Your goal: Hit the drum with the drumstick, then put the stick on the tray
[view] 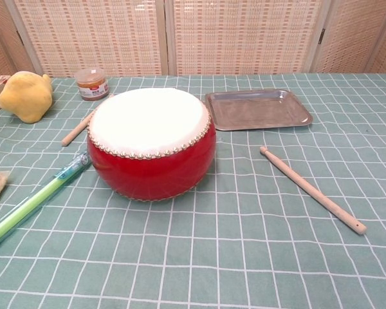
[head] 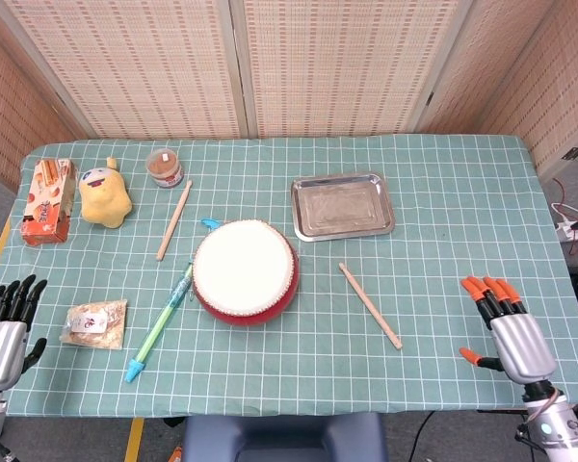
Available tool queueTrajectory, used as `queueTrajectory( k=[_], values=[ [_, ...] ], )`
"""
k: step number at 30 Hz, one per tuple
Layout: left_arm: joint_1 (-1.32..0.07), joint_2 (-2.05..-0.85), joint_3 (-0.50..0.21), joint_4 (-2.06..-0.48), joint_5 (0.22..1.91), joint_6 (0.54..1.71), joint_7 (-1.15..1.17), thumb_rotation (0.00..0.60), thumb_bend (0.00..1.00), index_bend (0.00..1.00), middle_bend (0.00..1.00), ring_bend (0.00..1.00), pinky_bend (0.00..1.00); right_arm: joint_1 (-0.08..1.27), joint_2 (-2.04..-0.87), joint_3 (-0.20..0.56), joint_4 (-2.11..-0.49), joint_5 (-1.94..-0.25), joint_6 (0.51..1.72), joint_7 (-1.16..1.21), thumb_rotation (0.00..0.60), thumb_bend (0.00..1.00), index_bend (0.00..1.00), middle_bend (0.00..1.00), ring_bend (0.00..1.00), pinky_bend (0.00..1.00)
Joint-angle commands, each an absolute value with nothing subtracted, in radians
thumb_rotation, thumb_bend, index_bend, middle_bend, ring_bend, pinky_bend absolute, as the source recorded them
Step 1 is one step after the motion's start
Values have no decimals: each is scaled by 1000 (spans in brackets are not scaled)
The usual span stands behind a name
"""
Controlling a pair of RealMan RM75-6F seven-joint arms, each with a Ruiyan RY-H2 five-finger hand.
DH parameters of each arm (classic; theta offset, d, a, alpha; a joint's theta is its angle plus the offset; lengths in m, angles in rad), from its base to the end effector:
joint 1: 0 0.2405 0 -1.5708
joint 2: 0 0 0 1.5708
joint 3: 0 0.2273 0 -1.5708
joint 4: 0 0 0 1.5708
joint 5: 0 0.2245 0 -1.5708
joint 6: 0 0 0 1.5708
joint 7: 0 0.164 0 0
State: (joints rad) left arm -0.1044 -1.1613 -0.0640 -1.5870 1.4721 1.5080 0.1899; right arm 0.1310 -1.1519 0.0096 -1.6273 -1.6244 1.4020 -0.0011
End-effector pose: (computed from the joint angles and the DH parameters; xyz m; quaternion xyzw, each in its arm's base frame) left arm -0.2889 0.2088 0.1303 -0.6118 -0.3266 -0.3486 0.6305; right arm -0.2644 -0.2001 0.0956 0.6557 -0.3919 0.3973 0.5085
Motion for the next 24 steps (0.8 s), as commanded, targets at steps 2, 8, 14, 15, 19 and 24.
queueTrajectory(
  k=[2, 8, 14, 15, 19, 24],
  values=[
    [-99, -1163, -60, -1576, 1476, 1513, 173, 600, 249, 36, 0, 0, 20, 189, -1195, 5, -1617, -1644, 1324, -2, 600, 56, 0, 84, 22, 69],
    [-94, -1172, -56, -1546, 1473, 1509, 140, 600, 249, 36, 0, 0, 21, 268, -1308, 25, -1558, -1631, 1220, -66, 600, 56, 0, 83, 0, 65],
    [-91, -1181, -52, -1512, 1466, 1499, 101, 600, 249, 35, 0, 0, 20, 329, -1425, 38, -1453, -1579, 1120, -92, 600, 56, 0, 64, 0, 57],
    [-90, -1182, -52, -1505, 1464, 1497, 94, 600, 248, 35, 0, 0, 20, 338, -1444, 42, -1432, -1568, 1109, -92, 600, 56, 0, 61, 0, 57],
    [-90, -1187, -51, -1488, 1462, 1491, 76, 600, 249, 35, 0, 0, 20, 357, -1496, 52, -1374, -1545, 1093, -78, 600, 56, 0, 55, 0, 56],
    [-92, -1191, -48, -1474, 1464, 1480, 54, 600, 249, 35, 0, 0, 20, 380, -1541, 50, -1319, -1534, 1070, -56, 600, 56, 0, 49, 0, 56]
  ],
)
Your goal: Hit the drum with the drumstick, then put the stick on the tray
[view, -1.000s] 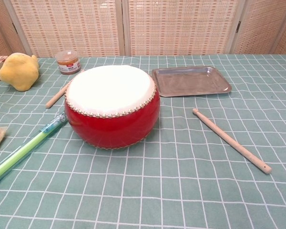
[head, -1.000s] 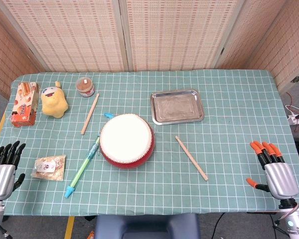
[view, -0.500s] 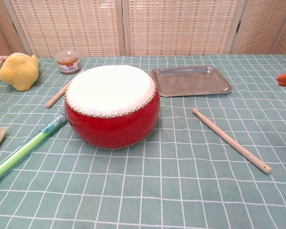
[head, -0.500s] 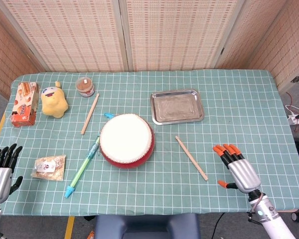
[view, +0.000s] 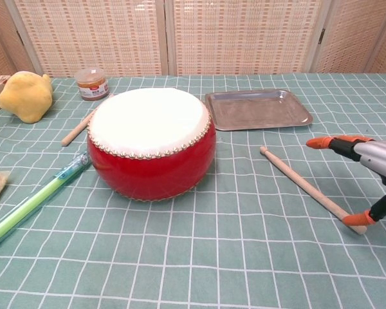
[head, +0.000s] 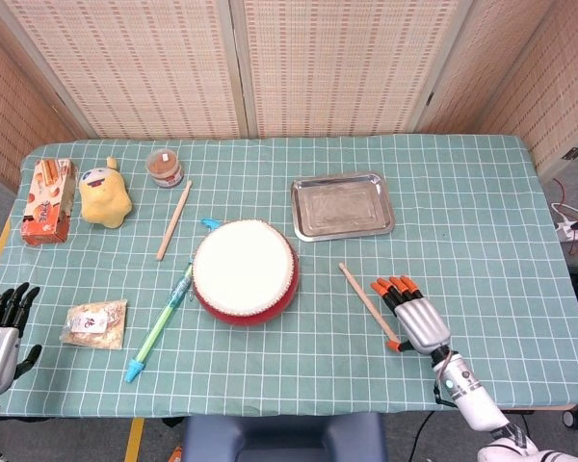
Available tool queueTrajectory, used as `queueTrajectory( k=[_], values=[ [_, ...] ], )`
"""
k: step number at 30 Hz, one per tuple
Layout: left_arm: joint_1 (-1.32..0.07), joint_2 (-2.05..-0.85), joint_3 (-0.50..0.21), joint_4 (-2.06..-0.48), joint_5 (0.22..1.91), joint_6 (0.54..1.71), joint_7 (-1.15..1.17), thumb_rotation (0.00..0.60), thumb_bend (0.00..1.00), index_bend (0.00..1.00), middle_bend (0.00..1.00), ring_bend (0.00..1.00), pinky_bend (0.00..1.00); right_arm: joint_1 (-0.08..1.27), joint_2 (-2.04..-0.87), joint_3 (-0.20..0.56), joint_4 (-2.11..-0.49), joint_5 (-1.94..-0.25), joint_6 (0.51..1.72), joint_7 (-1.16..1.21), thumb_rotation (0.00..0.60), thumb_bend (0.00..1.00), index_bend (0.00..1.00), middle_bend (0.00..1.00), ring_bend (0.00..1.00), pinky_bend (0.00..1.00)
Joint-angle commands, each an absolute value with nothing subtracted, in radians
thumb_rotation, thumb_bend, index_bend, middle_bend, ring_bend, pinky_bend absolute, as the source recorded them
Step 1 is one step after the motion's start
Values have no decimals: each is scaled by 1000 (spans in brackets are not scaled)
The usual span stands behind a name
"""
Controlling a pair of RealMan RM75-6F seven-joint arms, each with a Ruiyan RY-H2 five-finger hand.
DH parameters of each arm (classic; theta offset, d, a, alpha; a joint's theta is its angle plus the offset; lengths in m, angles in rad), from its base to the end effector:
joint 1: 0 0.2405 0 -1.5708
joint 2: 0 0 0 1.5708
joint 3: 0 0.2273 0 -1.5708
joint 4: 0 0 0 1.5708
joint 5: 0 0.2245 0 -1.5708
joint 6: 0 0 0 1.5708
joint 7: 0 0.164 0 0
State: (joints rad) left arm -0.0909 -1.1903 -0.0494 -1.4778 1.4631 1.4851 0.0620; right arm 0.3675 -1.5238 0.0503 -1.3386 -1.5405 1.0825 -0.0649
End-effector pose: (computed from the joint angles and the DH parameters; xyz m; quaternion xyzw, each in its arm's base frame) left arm -0.3152 0.2034 0.1283 -0.6029 -0.3570 -0.3478 0.6230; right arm -0.2358 -0.2615 -0.0297 0.7333 -0.4020 0.3539 0.4189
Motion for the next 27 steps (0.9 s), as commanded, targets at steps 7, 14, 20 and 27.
queueTrajectory(
  k=[7, 14, 20, 27],
  values=[
    [-94, -1190, -45, -1463, 1467, 1472, 33, 600, 249, 33, 0, 0, 21, 397, -1578, 53, -1247, -1511, 1064, -81, 600, 56, 0, 48, 0, 56],
    [-96, -1193, -45, -1458, 1467, 1468, 29, 600, 249, 33, 0, 0, 21, 402, -1572, 93, -1177, -1434, 1052, -88, 600, 56, 0, 47, 0, 56],
    [-93, -1193, -45, -1454, 1464, 1467, 26, 600, 249, 33, 0, 0, 21, 424, -1562, 132, -1145, -1369, 1023, -111, 600, 88, 10, 48, 0, 56],
    [-92, -1192, -44, -1457, 1464, 1468, 27, 600, 249, 32, 0, 0, 20, 466, -1507, 144, -1318, -1345, 938, -20, 600, 159, 179, 48, 0, 57]
  ],
)
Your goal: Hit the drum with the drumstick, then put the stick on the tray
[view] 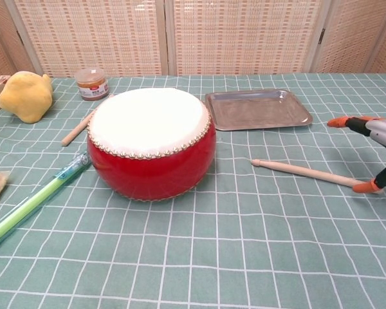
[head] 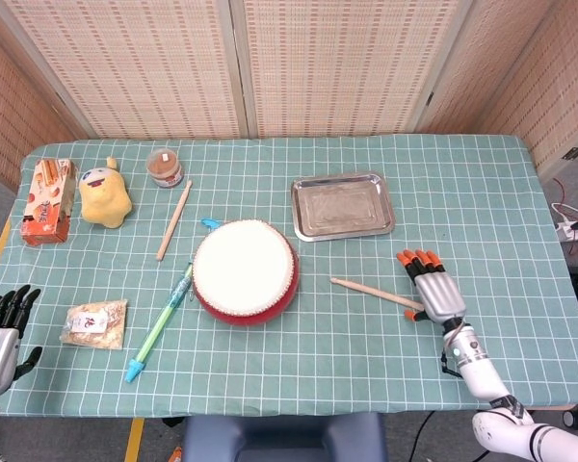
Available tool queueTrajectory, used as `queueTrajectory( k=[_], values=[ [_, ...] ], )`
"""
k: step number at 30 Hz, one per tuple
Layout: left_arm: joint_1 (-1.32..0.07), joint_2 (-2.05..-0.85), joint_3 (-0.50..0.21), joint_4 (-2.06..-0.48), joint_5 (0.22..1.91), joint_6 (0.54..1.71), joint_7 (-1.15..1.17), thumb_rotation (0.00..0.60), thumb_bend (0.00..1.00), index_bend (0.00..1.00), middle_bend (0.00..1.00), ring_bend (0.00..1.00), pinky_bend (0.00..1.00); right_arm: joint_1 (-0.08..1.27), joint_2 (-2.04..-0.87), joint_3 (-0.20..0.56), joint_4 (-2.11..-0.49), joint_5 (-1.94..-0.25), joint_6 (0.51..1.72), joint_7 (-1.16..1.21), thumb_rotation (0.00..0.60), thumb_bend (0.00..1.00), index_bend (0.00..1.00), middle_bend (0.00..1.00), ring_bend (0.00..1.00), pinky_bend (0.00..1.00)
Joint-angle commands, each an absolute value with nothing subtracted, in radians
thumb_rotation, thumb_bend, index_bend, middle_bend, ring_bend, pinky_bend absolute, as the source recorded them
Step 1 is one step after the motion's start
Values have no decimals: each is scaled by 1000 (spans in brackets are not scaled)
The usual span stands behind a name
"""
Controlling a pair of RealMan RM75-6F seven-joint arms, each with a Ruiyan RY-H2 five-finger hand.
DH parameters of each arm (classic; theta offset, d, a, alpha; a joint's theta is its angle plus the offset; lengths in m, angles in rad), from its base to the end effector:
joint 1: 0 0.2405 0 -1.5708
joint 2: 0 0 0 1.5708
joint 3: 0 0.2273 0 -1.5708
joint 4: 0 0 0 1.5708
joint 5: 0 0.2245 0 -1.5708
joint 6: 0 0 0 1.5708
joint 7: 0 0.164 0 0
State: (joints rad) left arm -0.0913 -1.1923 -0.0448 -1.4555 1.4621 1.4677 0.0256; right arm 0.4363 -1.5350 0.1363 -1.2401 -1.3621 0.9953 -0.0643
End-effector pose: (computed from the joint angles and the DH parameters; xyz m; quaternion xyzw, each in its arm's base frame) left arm -0.3213 0.2028 0.1273 -0.6030 -0.3681 -0.3465 0.6171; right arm -0.2584 -0.3107 -0.0131 0.6935 -0.4292 0.3301 0.4753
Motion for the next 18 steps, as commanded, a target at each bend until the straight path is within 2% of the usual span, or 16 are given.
queueTrajectory(
  k=[1, 4, 7, 18],
  values=[
    [-92, -1192, -43, -1458, 1468, 1469, 27, 600, 249, 33, 0, 0, 20, 481, -1513, 149, -1323, -1339, 924, -29, 600, 173, 214, 48, 0, 57],
    [-92, -1190, -42, -1459, 1471, 1470, 25, 600, 249, 33, 0, 0, 21, 514, -1562, 169, -1288, -1313, 907, -55, 600, 226, 336, 48, 0, 65],
    [-90, -1189, -42, -1457, 1468, 1470, 20, 600, 249, 32, 0, 0, 20, 547, -1612, 188, -1239, -1280, 877, -58, 600, 266, 392, 48, 0, 68],
    [-85, -1188, -38, -1447, 1464, 1465, 5, 600, 249, 32, 0, 0, 20, 612, -1700, 210, -1113, -1215, 819, -60, 600, 298, 424, 48, 0, 69]
  ],
)
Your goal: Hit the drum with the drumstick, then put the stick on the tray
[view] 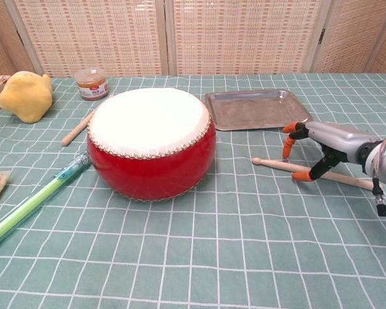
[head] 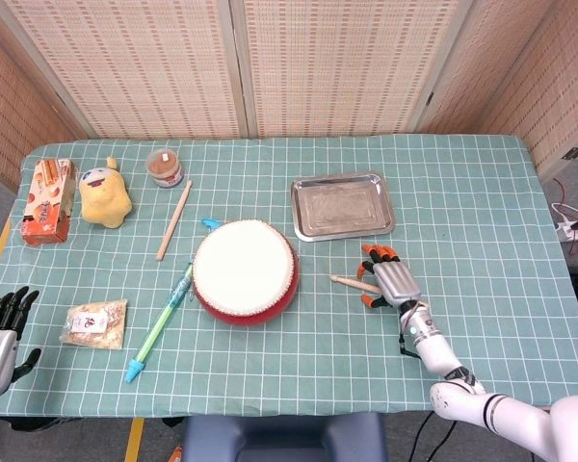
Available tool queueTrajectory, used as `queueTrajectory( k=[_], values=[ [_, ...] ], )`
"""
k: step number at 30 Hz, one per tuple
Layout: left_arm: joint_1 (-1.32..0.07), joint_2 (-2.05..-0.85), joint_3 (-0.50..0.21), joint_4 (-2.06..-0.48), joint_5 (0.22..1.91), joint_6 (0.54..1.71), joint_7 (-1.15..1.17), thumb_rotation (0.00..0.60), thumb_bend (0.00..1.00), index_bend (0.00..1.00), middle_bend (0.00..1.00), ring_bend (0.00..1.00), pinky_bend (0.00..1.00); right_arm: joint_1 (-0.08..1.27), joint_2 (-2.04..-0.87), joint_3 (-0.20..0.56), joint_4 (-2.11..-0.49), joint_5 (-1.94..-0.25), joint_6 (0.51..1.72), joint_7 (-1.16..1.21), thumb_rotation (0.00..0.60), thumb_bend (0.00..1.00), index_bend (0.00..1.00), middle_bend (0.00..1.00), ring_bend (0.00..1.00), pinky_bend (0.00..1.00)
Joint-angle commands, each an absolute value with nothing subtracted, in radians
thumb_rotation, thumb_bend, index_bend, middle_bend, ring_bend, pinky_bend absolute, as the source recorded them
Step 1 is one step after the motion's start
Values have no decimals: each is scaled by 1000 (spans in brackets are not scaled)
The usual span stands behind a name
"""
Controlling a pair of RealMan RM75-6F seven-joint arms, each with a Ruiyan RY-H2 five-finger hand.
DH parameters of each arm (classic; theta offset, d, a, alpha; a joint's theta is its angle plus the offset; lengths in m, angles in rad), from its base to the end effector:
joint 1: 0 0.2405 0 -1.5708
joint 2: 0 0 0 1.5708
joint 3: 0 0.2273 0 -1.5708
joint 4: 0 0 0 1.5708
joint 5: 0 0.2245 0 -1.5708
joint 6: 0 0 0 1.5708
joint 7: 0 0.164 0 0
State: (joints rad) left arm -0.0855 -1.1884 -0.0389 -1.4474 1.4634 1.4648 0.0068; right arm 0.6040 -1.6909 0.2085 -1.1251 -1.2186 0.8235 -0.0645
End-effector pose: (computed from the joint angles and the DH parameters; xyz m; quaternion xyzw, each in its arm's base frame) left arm -0.3251 0.1998 0.1282 -0.6024 -0.3738 -0.3446 0.6154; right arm -0.2132 -0.3531 -0.0624 0.6916 -0.4765 0.3322 0.4293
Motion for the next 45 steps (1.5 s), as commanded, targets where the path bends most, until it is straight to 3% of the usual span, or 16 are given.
queueTrajectory(
  k=[1, 17, 24, 27, 34, 38, 45],
  values=[
    [-86, -1187, -39, -1446, 1465, 1465, 1, 600, 249, 32, 0, 0, 20, 616, -1705, 210, -1105, -1215, 819, -57, 600, 302, 430, 48, 0, 69],
    [-89, -1188, -37, -1442, 1468, 1457, -12, 600, 249, 34, 0, 0, 21, 623, -1732, 183, -1068, -1228, 836, -32, 600, 382, 534, 73, 0, 80],
    [-83, -1185, -36, -1438, 1471, 1465, -22, 600, 249, 35, 0, 0, 21, 585, -1665, 186, -1175, -1275, 910, 92, 600, 427, 583, 104, 8, 94],
    [-81, -1183, -34, -1439, 1473, 1467, -23, 600, 249, 35, 0, 0, 20, 555, -1605, 200, -1262, -1301, 941, 243, 600, 426, 586, 117, 18, 96],
    [-79, -1169, -31, -1464, 1493, 1485, -9, 600, 249, 35, 0, 0, 20, 487, -1469, 231, -1372, -1400, 998, 858, 600, 427, 586, 144, 39, 98],
    [-77, -1163, -29, -1479, 1497, 1488, 3, 600, 249, 35, 0, 0, 21, 485, -1420, 178, -1318, -1516, 1006, 1179, 600, 426, 572, 147, 40, 99],
    [-79, -1154, -27, -1502, 1503, 1488, 23, 600, 249, 35, 0, 0, 20, 532, -1465, 134, -1150, -1589, 1021, 1685, 600, 426, 551, 173, 97, 152]
  ],
)
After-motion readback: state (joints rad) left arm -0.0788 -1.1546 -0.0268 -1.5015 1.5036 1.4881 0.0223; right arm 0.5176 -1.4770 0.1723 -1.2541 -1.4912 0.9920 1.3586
